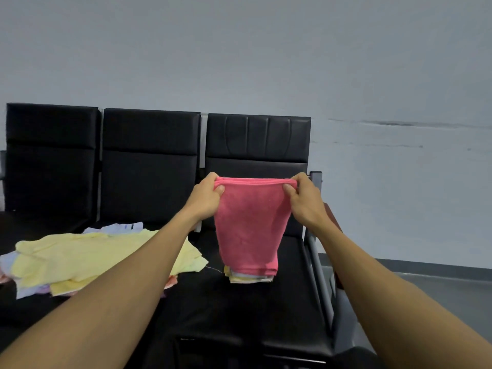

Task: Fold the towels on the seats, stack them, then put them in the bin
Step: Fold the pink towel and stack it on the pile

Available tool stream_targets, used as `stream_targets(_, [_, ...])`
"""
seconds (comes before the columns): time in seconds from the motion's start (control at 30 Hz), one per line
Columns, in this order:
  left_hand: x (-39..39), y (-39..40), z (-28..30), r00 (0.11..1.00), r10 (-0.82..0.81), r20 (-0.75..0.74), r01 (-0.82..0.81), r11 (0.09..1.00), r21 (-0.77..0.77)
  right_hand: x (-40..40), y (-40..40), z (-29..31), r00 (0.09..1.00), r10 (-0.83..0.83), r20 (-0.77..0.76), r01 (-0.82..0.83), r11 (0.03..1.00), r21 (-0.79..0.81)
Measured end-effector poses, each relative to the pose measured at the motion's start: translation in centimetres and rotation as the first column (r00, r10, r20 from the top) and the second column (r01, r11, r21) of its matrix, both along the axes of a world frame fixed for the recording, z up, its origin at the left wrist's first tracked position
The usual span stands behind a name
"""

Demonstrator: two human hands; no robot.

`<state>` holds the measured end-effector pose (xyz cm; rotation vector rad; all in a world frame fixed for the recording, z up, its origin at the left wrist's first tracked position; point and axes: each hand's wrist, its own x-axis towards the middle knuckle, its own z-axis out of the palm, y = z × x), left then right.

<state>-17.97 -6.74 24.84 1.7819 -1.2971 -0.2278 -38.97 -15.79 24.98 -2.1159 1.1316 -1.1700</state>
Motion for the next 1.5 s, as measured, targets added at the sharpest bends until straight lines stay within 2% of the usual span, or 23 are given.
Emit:
stream_targets(0.2, [-0.2,1.2,-1.7,0.999,-0.041,0.019,0.041,0.998,0.037,-0.5,0.9,-1.3,1.0,-0.025,0.009,0.025,1.0,0.017])
stream_targets(0.43, [0.0,-1.6,-4.4,1.0,-0.016,-0.022,0.017,0.999,0.05,0.2,-1.4,-4.1,0.997,-0.063,0.035,0.063,0.998,0.022])
stream_targets(0.67, [2.0,-7.2,-13.5,0.998,0.061,-0.002,-0.06,0.979,0.193,1.7,-7.9,-13.9,0.989,-0.092,-0.115,0.107,0.985,0.135])
stream_targets(0.77, [2.6,-9.4,-17.4,0.996,0.058,0.07,-0.071,0.975,0.211,2.4,-10.2,-18.0,0.992,-0.062,-0.106,0.082,0.978,0.191])
stream_targets(0.9, [3.5,-11.4,-20.4,0.994,0.099,-0.036,-0.09,0.975,0.204,2.9,-12.0,-21.0,0.997,-0.066,-0.046,0.074,0.974,0.216])
stream_targets(1.1, [3.1,-11.4,-20.7,0.964,0.076,-0.253,-0.034,0.985,0.168,3.5,-11.9,-21.4,0.997,-0.014,0.079,-0.014,0.938,0.346])
stream_targets(1.17, [3.2,-10.5,-21.4,0.94,0.057,-0.336,0.012,0.98,0.2,3.2,-10.8,-21.6,0.999,-0.021,0.026,0.01,0.934,0.356])
stream_targets(1.23, [3.2,-9.1,-22.5,0.904,0.051,-0.424,0.06,0.968,0.244,2.6,-9.2,-22.1,0.999,-0.024,0.023,0.012,0.901,0.434])
stream_targets(1.33, [2.7,-7.0,-24.4,0.837,0.121,-0.534,0.06,0.949,0.309,1.8,-7.1,-24.2,0.999,-0.026,-0.033,0.04,0.845,0.534])
stream_targets(1.37, [2.5,-6.4,-25.3,0.831,0.15,-0.535,0.049,0.939,0.339,1.6,-6.8,-25.5,0.997,-0.008,-0.073,0.046,0.837,0.545])
stream_targets(1.5, [2.4,-5.3,-29.0,0.917,0.14,-0.374,0.091,0.839,0.536,0.3,-5.2,-28.5,0.947,0.152,-0.282,0.064,0.774,0.63])
